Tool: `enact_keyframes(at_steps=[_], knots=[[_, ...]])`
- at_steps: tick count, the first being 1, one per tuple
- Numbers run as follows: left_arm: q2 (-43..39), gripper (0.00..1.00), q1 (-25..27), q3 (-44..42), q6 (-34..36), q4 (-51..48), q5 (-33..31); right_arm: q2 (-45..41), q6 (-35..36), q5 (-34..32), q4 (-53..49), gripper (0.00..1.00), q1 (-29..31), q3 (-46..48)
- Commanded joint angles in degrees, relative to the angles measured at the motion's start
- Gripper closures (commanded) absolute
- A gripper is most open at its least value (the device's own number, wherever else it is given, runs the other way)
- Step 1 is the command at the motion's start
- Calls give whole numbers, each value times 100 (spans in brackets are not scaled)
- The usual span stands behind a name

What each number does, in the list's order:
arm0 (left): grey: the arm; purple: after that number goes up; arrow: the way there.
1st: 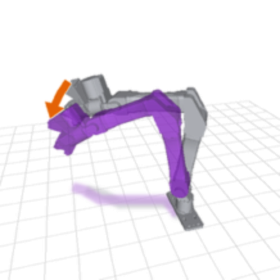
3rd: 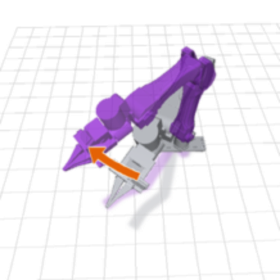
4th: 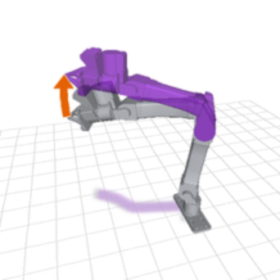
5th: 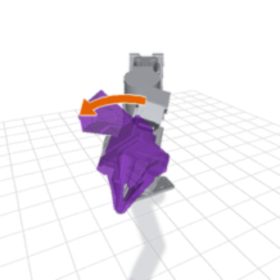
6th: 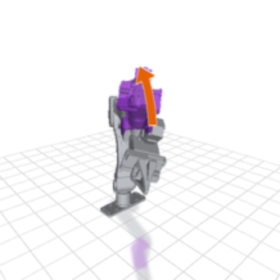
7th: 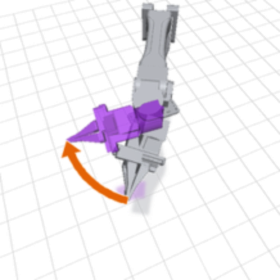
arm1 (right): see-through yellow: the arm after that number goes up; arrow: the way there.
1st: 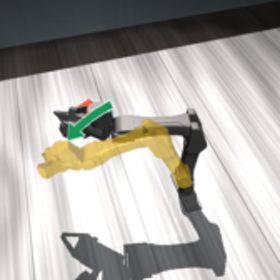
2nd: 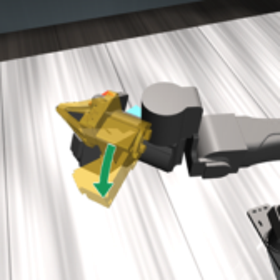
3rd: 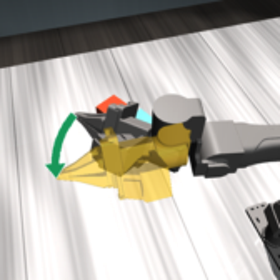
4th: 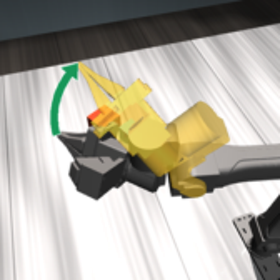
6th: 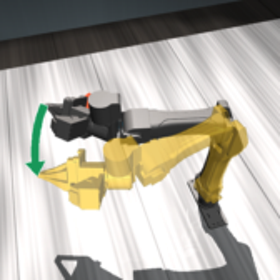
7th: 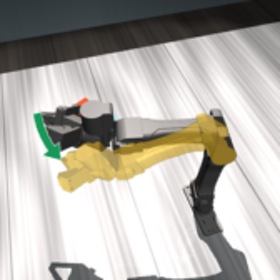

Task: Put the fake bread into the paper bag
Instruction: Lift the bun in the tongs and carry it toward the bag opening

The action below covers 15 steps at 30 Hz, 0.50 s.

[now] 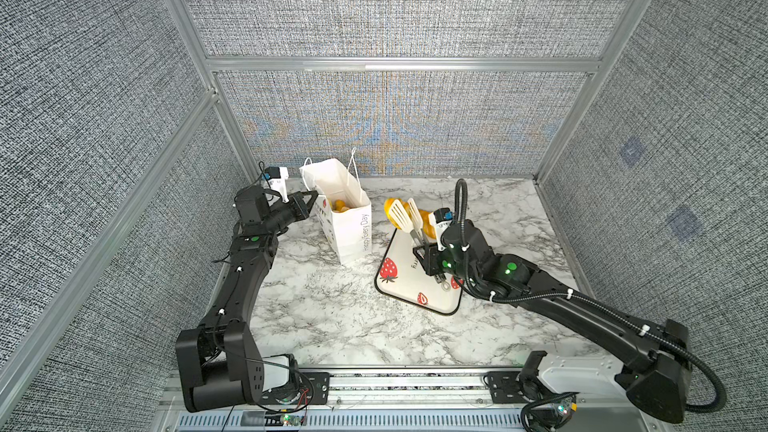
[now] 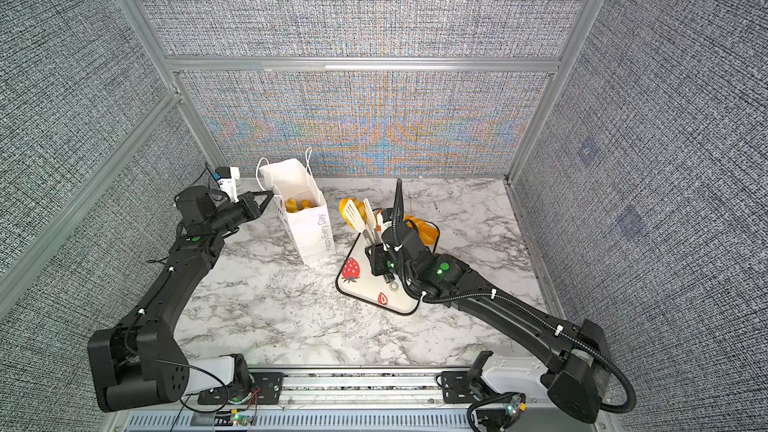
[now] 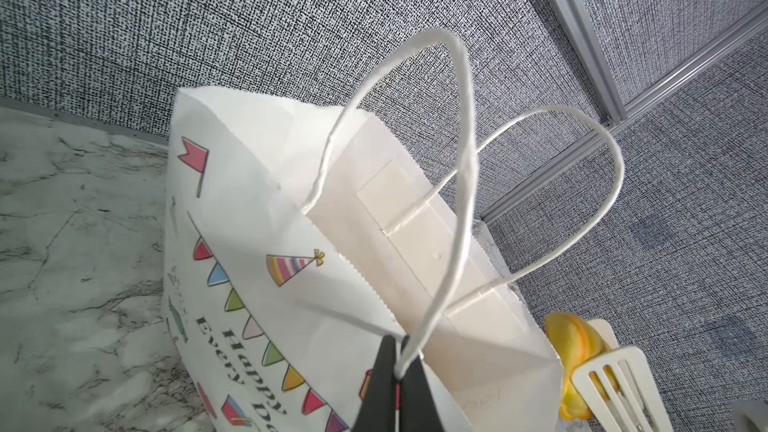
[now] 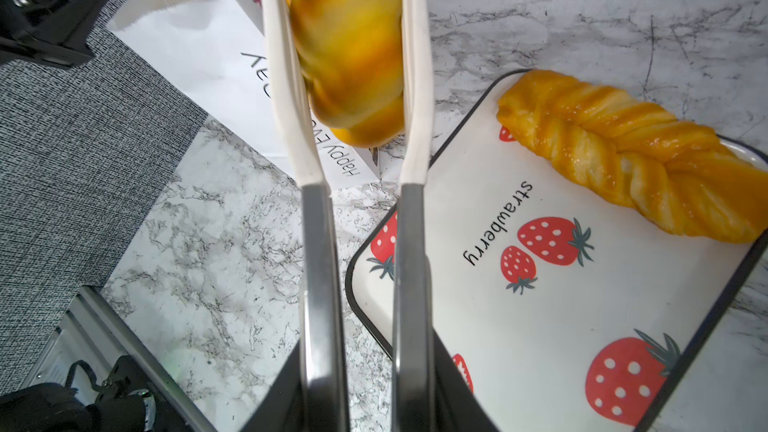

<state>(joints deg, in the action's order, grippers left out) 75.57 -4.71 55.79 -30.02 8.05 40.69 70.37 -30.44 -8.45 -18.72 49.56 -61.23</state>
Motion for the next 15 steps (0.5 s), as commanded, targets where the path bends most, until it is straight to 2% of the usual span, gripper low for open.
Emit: enact_keyframes(at_steps=[1,15], knots=[[-6,99,-12,-14,-4,126,80,22,129,105,385,65,10,-148],[1,99,-4,-15,-4,131,81,334,318,485,784,65,102,-637]])
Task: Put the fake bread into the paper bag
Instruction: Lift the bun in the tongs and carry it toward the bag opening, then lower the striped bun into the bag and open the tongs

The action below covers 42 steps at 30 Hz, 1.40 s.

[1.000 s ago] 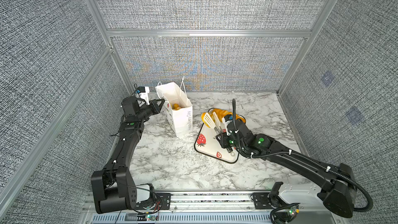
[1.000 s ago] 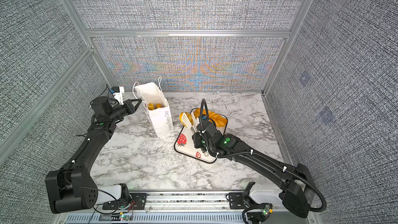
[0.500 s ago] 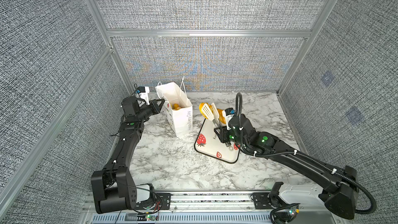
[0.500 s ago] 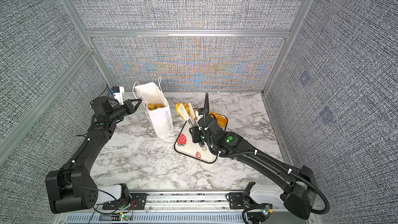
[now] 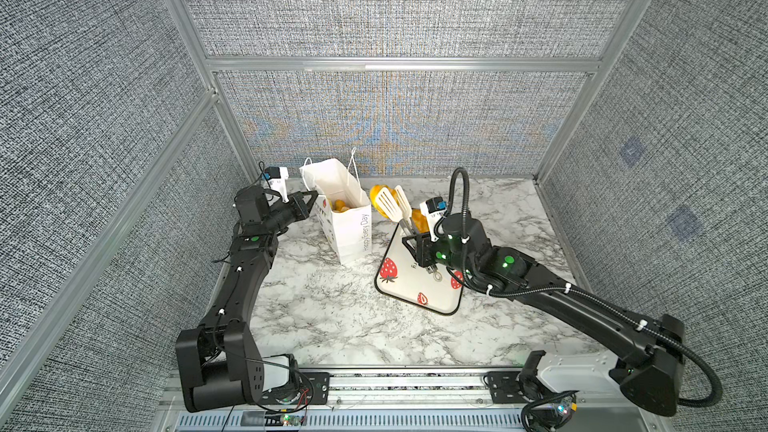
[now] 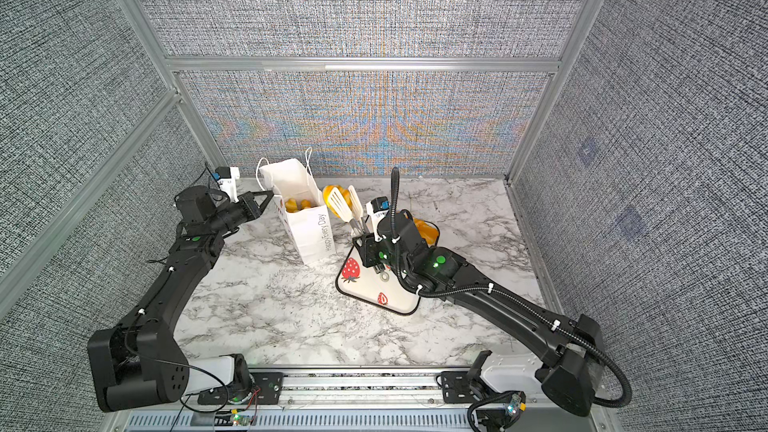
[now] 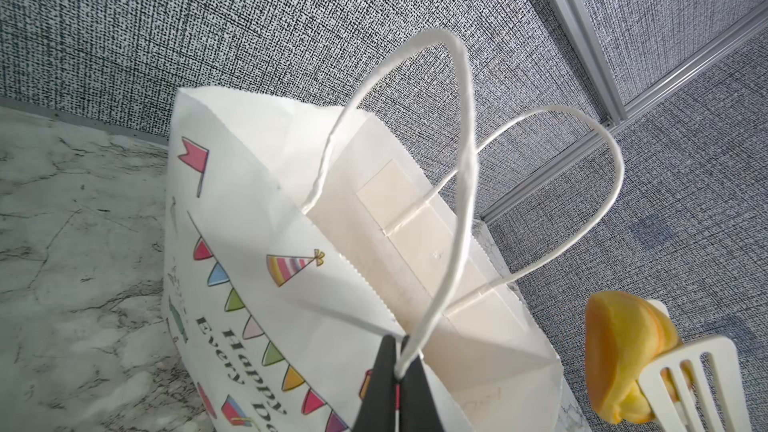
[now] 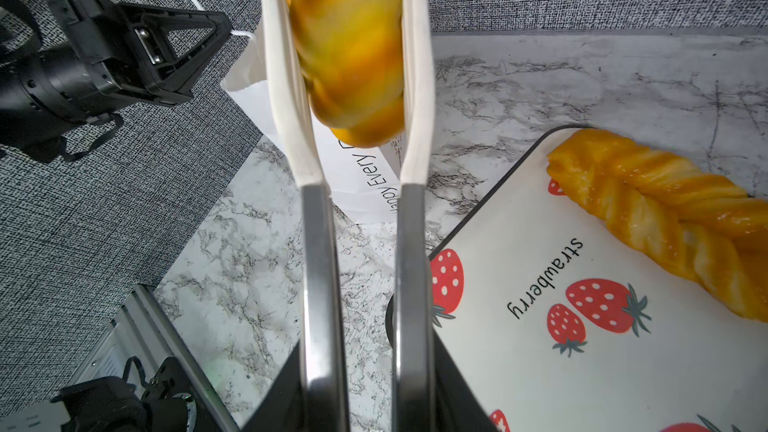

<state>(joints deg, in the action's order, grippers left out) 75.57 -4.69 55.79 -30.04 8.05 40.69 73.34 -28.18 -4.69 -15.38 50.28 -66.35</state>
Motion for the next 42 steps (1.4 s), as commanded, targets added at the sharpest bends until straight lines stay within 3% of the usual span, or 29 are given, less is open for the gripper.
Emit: enact_keyframes(at_steps=[1,29,42], knots=[[-2,99,-7,-12,-2,128,80,64,109,126,475,65,42,-156],[-17,99,-8,-15,7,118,89,1102,322,547,931,65,333,-1264],[-42,99,-6,-8,8,121,89,1993,351,548,379,65,326,-2267]])
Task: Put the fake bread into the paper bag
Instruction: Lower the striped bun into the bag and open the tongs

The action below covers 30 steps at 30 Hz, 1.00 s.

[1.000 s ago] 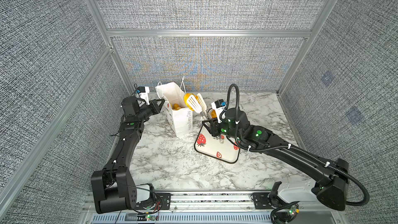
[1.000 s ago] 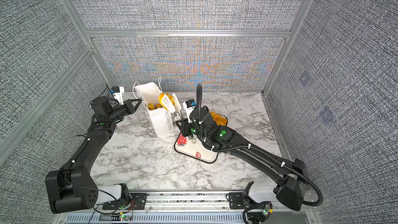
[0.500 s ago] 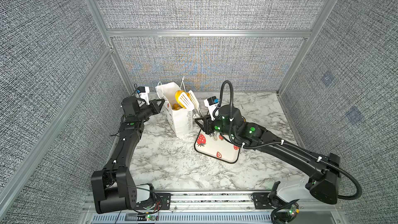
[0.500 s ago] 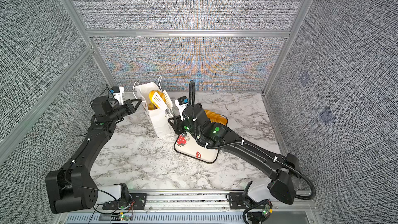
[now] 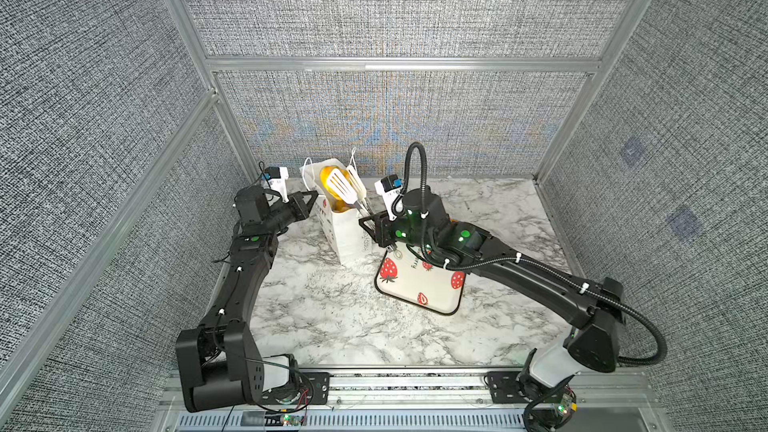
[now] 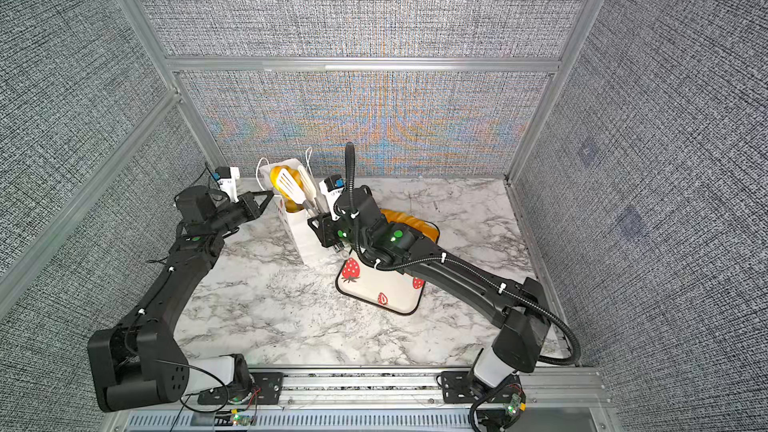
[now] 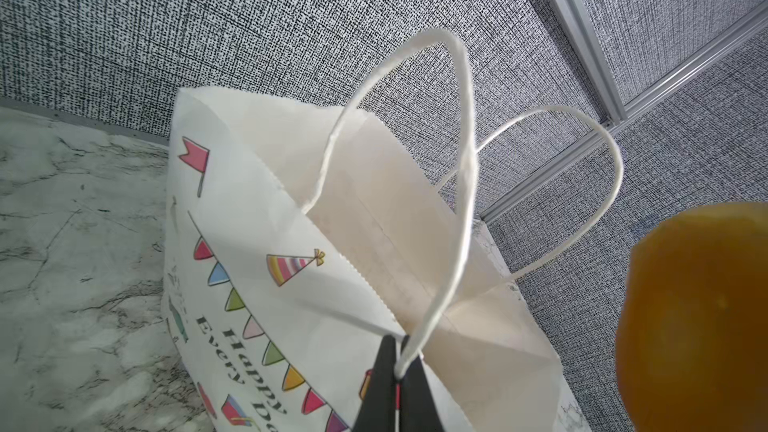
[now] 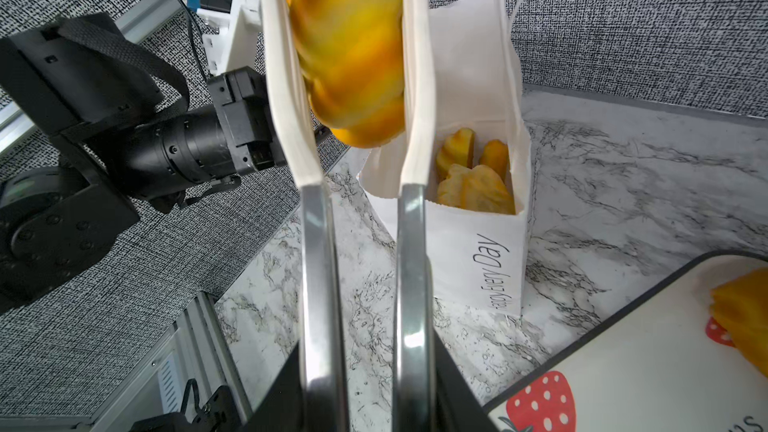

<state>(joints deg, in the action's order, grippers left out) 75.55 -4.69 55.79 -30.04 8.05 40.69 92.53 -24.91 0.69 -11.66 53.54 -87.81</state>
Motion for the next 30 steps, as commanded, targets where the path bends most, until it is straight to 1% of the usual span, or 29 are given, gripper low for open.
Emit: enact_keyframes(at_steps=[1,18,30], knots=[[-32,99,-10,-11,7,120,89,112,25,7,-14,65,6,-154],[-58,99,-6,-12,7,120,97,536,-243,-69,-530,63,-196,-475],[-54,99,-6,-15,7,120,91,527,-242,-26,-557,56,-240,-483]])
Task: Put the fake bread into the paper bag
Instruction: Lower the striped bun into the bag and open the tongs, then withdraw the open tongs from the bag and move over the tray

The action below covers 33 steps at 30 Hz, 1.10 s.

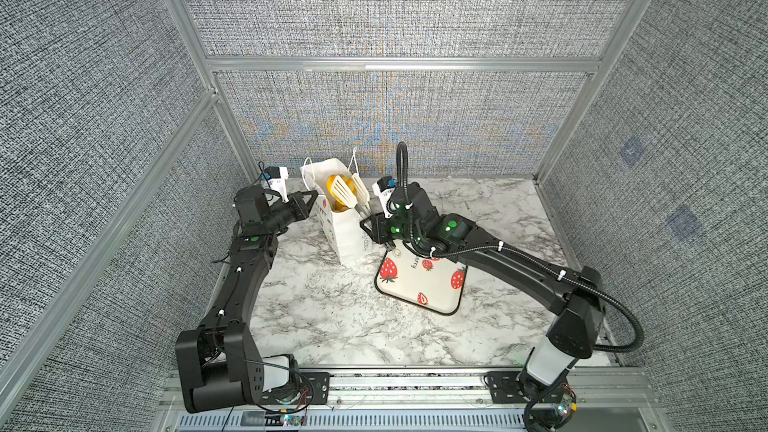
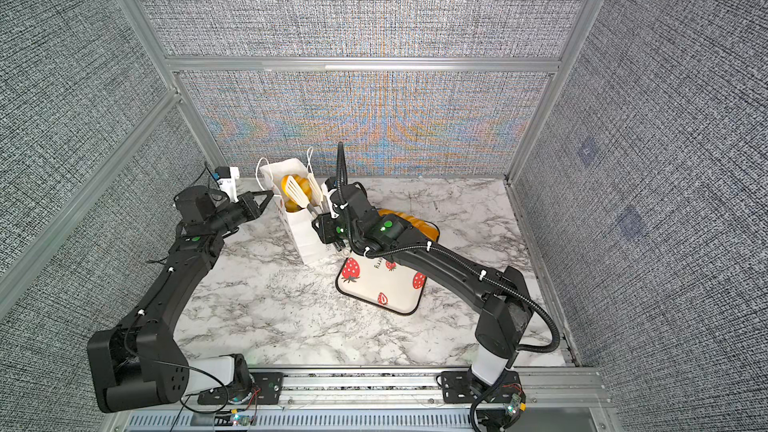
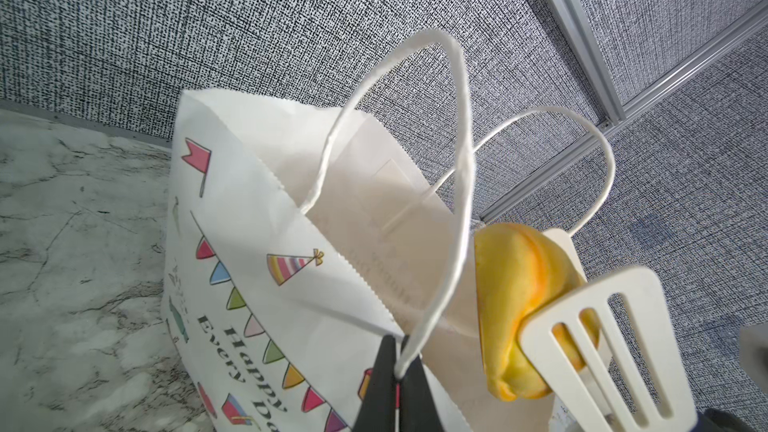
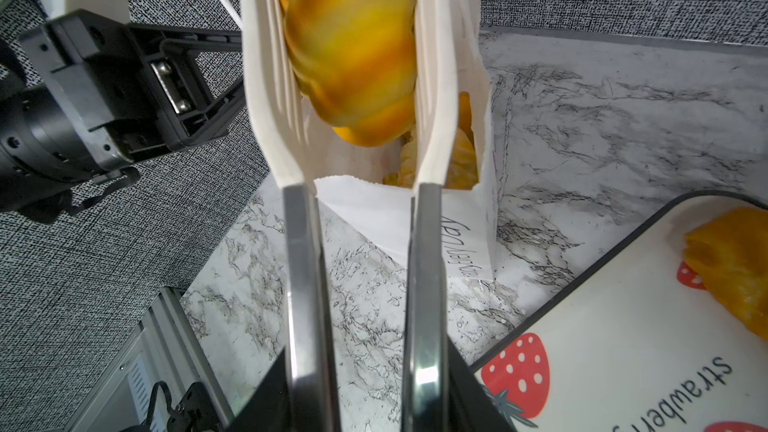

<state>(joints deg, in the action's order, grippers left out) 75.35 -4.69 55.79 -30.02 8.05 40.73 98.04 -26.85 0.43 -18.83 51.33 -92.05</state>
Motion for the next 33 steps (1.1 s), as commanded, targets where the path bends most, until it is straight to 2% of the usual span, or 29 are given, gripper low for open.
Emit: enact_keyframes(at_steps=[1,10,33], knots=[[-29,99,-6,-15,5,126,92,-23,-48,1,160,56,-18,-59],[-21,99,-11,-11,-10,122,93,-27,-43,29,143,48,-27,-94],[-34,99,-6,-12,-21,148,111,-433,151,-49,14,47,-22,-256]])
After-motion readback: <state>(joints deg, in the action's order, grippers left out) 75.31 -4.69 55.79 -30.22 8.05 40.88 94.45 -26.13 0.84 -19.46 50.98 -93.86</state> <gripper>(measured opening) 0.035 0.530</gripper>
